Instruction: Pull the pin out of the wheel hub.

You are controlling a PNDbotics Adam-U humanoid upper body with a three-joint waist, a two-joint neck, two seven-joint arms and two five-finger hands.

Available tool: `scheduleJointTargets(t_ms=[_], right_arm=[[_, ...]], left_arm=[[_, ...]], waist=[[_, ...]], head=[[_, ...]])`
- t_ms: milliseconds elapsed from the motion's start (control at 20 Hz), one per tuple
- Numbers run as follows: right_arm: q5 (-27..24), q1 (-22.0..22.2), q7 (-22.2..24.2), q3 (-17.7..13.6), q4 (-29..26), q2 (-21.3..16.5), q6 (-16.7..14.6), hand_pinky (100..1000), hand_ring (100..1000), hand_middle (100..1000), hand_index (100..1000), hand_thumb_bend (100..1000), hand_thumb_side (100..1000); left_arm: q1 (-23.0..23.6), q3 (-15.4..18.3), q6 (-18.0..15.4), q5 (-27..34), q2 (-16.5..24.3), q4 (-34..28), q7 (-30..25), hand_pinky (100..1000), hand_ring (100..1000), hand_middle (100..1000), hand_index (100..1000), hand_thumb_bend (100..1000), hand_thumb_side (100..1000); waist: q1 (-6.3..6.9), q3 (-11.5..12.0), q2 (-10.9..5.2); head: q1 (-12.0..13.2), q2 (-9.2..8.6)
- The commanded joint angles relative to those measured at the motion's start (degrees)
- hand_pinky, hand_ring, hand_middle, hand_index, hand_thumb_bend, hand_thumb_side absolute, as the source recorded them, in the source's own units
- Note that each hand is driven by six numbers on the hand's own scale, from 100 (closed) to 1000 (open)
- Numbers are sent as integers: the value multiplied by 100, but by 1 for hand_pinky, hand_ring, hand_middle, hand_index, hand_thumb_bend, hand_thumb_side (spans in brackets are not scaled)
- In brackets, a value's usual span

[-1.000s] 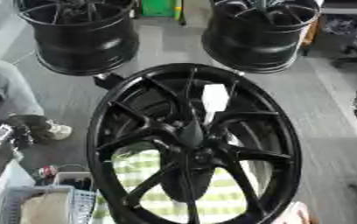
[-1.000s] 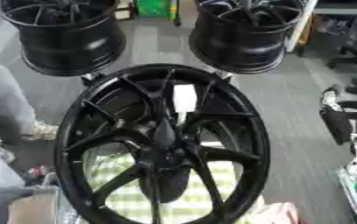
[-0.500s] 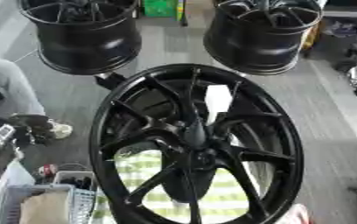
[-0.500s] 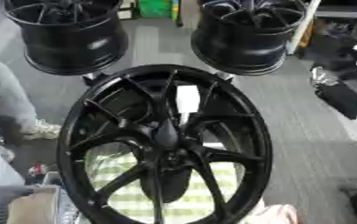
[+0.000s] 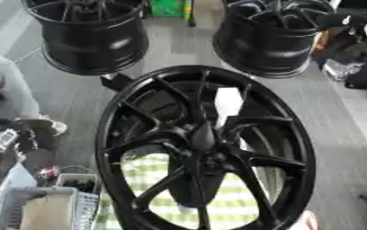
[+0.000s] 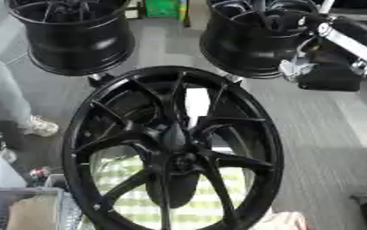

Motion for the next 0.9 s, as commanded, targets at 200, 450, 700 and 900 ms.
scheduleJointTargets(t_ms=[200, 450, 700, 900], right_arm=[[-183, -641, 994, 443, -89, -272, -51, 770, 789, 891, 974, 100, 573], [-103, -1025, 1616, 773, -89, -189, -81, 786, 802, 903, 984, 169, 558], [115, -1292, 2046, 932, -89, -41, -125, 795, 807, 910, 992, 206, 554], [408, -1406, 2287, 970, -89, 33, -164, 809, 820, 937, 1000, 234, 558]], left_arm=[[-73, -53, -26, -15, 159, -46, -78, 676, 682, 652, 771, 100, 911], [-89, -83, -34, -19, 169, -39, -118, 676, 682, 652, 771, 100, 911], [-97, -95, -42, -16, 170, -34, -135, 677, 682, 652, 772, 100, 911], [-97, -100, -46, -15, 170, -30, -143, 677, 683, 653, 772, 100, 911]], waist=[[-10, 40, -34], [-28, 73, -21], [-26, 94, -21], [-24, 103, -27]], head=[[-47, -15], [-50, -15], [-52, -15], [-49, -15]])
